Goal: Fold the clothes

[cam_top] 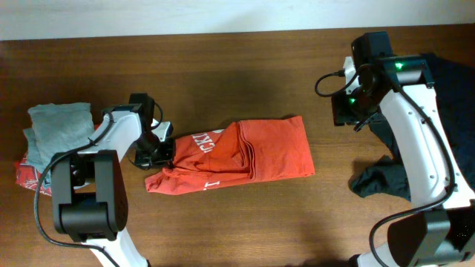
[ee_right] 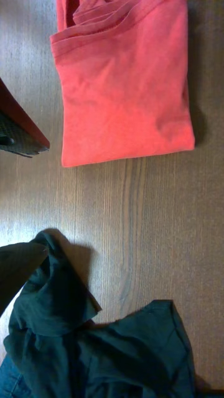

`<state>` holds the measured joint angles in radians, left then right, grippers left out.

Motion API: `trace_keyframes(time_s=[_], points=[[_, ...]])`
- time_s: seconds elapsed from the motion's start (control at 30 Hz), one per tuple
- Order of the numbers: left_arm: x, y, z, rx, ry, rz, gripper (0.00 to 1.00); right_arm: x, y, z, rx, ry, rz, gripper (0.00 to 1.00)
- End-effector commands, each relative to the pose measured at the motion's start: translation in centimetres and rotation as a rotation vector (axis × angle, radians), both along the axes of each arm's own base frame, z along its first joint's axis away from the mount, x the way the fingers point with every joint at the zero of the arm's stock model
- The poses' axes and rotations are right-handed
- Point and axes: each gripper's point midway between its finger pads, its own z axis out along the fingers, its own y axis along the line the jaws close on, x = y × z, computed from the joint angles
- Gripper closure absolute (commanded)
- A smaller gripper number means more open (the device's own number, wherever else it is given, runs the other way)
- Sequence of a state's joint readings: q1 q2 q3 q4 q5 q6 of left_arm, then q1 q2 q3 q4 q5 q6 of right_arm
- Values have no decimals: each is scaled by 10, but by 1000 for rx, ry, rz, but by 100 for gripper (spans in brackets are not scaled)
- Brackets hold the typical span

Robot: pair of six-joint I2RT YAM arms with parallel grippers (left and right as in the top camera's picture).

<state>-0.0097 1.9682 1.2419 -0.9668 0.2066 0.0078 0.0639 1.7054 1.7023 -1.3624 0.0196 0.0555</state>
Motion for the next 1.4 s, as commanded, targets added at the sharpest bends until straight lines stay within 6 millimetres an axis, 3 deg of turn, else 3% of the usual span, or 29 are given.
trace_keyframes(time_s=[0.0, 0.1, 0.17, 0.33, 0.43, 0.5, 0.6, 0.83, 1.13, 1.37], points=[[-8, 23, -4, 87, 46, 6, 100, 0, -5, -1, -19, 4, -11, 49], [-6, 42, 8, 105, 28, 55, 100, 0, -5, -1, -19, 4, -11, 49], [0, 74, 27, 125, -15, 146, 100, 0, -5, -1, -19, 4, -11, 48], [15, 134, 70, 124, -131, 331, 100, 0, -5, -1, -19, 4, -11, 48], [27, 153, 96, 105, -203, 390, 100, 0, -5, -1, -19, 4, -11, 48], [37, 156, 119, 85, -242, 399, 100, 0, -5, -1, -19, 4, -11, 48], [57, 130, 156, -17, -309, 360, 100, 0, -5, -1, -19, 4, -11, 48], [76, 67, 186, -78, -364, 205, 99, 0, -5, -1, -19, 5, -11, 48], [72, -24, 185, -74, -352, -43, 99, 0, -5, -1, -19, 5, -11, 48], [61, -55, 176, 0, -334, -159, 97, -2, -5, -1, -19, 9, -11, 48]])
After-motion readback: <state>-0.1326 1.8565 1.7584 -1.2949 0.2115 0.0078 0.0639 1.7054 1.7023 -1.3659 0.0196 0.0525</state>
